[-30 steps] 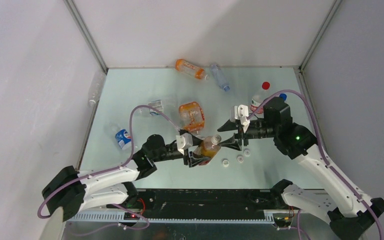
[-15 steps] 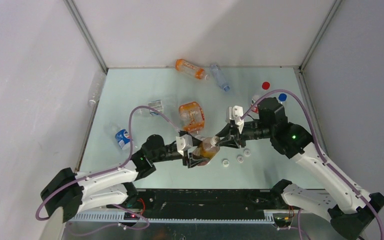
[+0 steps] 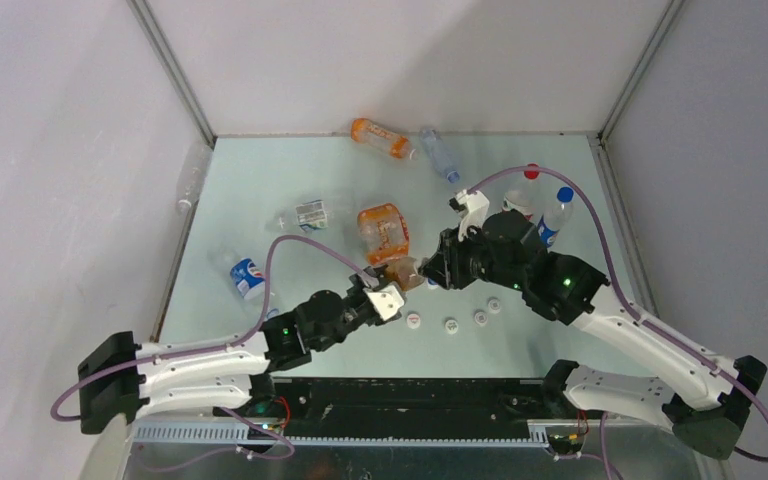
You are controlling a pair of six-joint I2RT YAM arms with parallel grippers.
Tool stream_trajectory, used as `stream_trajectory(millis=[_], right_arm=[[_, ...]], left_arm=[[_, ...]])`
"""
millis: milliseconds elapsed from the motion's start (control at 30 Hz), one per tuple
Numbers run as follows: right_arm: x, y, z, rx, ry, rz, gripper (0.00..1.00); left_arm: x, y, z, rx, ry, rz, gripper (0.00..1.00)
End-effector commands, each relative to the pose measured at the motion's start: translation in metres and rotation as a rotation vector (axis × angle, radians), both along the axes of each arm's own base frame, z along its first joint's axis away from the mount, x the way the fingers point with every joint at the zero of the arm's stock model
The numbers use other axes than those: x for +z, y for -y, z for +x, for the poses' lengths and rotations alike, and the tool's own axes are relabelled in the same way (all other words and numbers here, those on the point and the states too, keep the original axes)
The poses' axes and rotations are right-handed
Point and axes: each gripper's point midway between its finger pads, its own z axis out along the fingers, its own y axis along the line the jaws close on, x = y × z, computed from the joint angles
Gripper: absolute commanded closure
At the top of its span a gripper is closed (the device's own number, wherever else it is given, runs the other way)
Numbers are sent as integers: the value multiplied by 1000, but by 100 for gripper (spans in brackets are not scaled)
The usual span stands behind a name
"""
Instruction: Screw on the bottle caps
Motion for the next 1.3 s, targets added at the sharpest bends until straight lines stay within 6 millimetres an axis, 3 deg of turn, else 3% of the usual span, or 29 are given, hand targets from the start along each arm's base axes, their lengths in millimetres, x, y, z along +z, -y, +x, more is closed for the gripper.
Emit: stream_trajectory(millis=[0, 33, 100, 167, 233, 367, 500, 733, 933, 1267], right_arm=[[-6, -4, 7, -245, -209, 88, 83], [-3, -6, 5, -221, -198, 95, 78], [11, -6, 1, -156, -125, 110, 59], [22, -1, -2, -94, -36, 102, 34], [33, 3, -9, 15, 80, 78, 26], [43, 17, -30, 239, 303, -3, 24], [40, 30, -49, 451, 512, -112, 25], [35, 42, -85, 711, 706, -161, 28], [29, 34, -94, 782, 779, -159, 31], [15, 7, -88, 813, 800, -183, 35]], left_arm=[[67, -12, 24, 205, 173, -50, 100], [61, -12, 22, 193, 154, -26, 100], [53, -11, 17, 155, 107, 0, 100], [42, -12, 13, 100, 24, 28, 100], [34, -18, 12, 64, -47, 39, 100], [28, -23, -10, -64, -124, 93, 100], [26, -24, -31, -189, -186, 183, 100], [26, -29, -58, -346, -200, 283, 100], [23, -30, -66, -413, -192, 332, 100], [30, -34, -69, -428, -156, 328, 100]])
